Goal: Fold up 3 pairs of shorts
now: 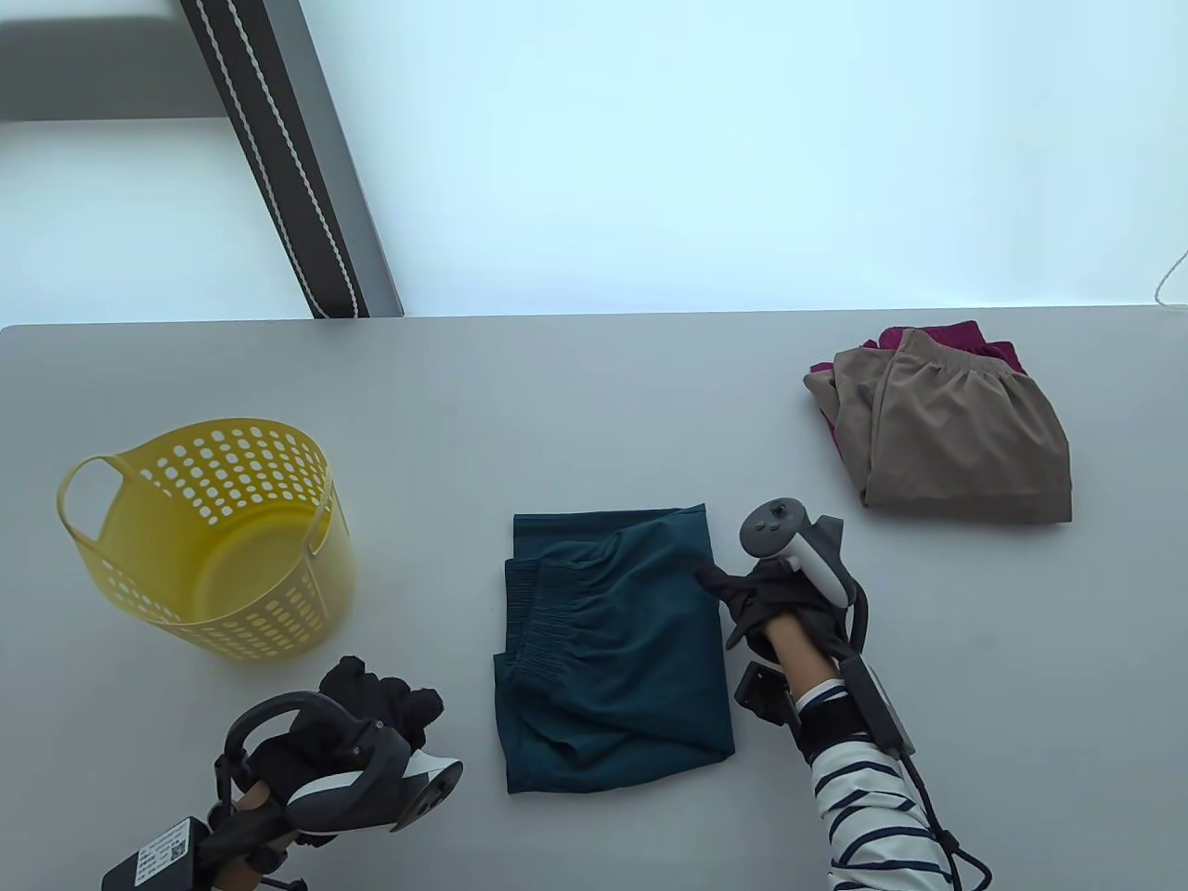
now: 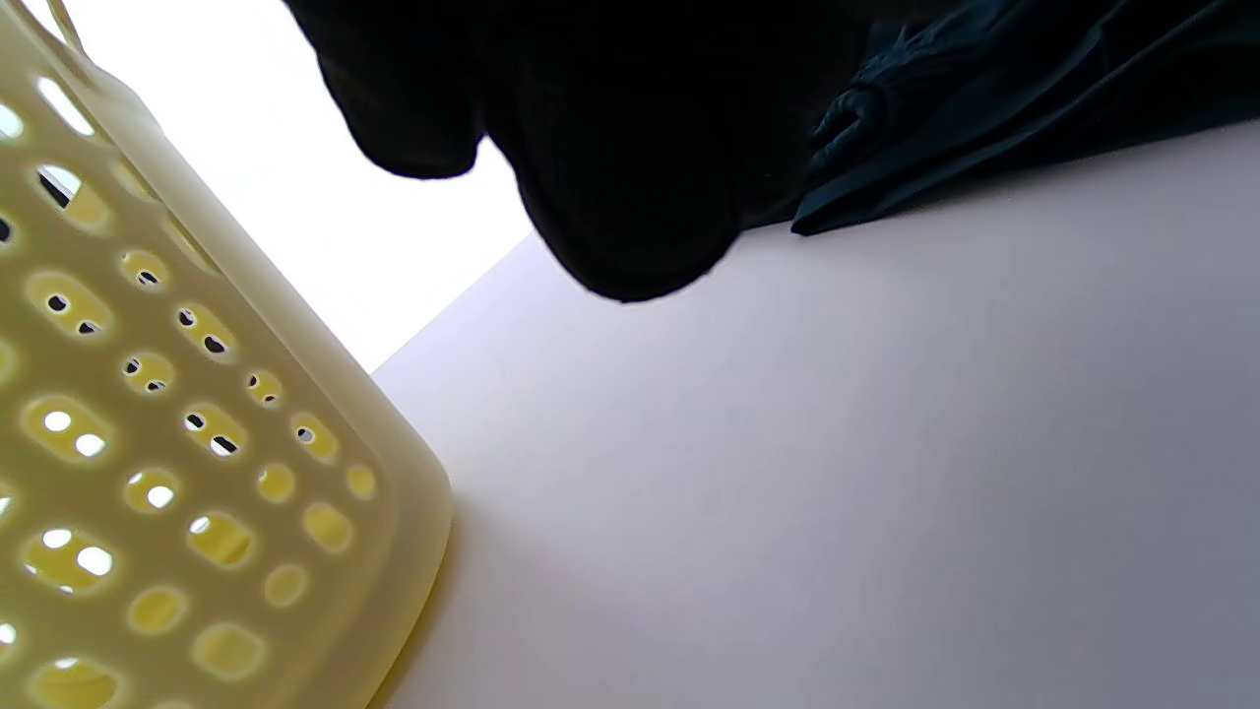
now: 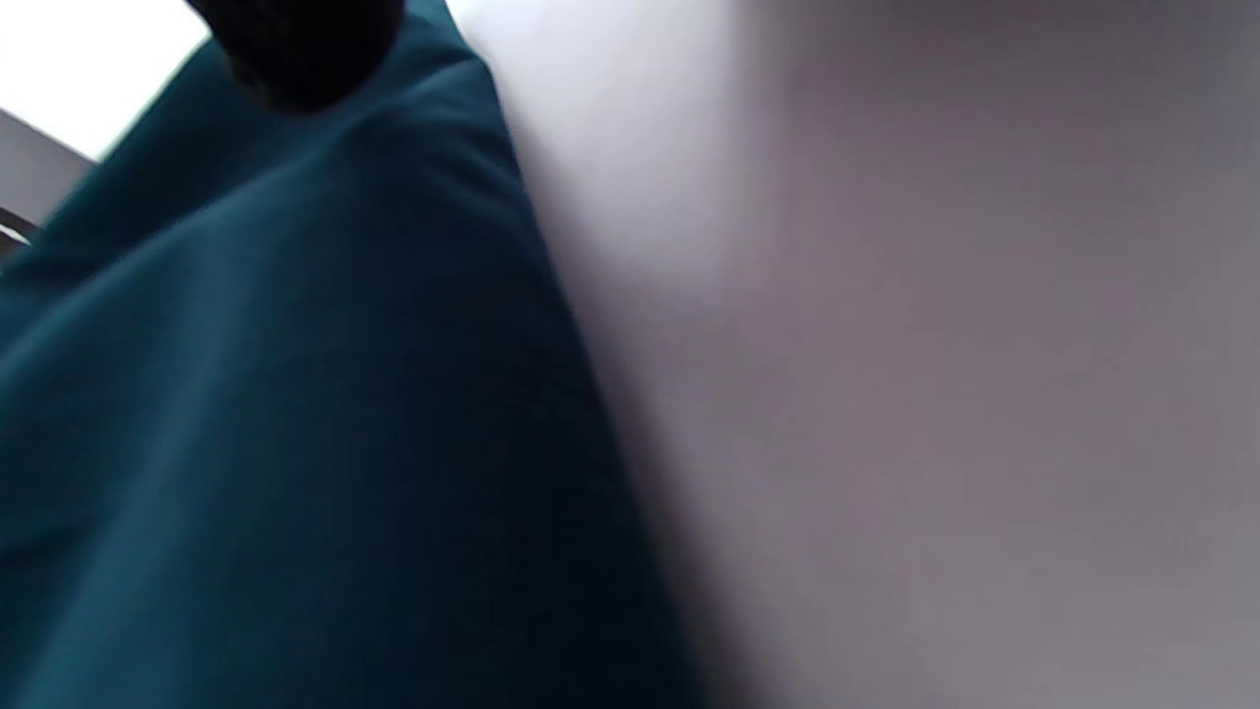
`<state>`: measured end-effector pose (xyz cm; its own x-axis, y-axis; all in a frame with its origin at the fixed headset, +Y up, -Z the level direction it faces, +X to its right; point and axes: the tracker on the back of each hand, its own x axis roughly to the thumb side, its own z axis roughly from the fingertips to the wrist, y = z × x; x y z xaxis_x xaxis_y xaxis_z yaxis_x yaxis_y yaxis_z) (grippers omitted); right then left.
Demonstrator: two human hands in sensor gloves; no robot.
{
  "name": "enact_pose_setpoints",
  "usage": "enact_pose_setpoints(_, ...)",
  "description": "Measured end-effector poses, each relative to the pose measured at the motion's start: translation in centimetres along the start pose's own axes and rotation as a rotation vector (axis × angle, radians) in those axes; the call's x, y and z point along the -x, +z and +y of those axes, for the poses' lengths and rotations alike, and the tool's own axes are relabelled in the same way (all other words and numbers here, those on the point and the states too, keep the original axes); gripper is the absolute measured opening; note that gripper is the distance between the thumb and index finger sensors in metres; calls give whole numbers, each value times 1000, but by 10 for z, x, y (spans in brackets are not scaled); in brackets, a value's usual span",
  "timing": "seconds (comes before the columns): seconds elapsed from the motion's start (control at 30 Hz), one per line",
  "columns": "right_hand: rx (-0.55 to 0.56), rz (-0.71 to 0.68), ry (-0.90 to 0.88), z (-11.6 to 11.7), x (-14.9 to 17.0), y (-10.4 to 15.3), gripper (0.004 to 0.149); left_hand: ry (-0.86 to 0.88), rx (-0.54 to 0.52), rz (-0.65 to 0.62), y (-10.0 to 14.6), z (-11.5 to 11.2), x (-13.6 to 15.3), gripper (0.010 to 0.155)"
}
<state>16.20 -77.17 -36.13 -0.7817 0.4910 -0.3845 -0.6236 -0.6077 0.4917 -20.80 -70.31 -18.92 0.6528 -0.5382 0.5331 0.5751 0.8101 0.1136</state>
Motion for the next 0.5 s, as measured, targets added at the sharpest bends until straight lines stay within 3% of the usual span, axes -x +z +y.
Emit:
enact_pose_setpoints(0.03,118,10,41,-1,-6,0,106,4,5,-5,-1,-1,-1,47)
enact_pose_setpoints(0.13,133,9,118,5,-17,-2,102,5,23,-20,-2,-4,-2,47)
enact_pose_setpoints(0.5,339,-96,248,29,-50,-2,40,16,52,-35,-4,-3,-2,47)
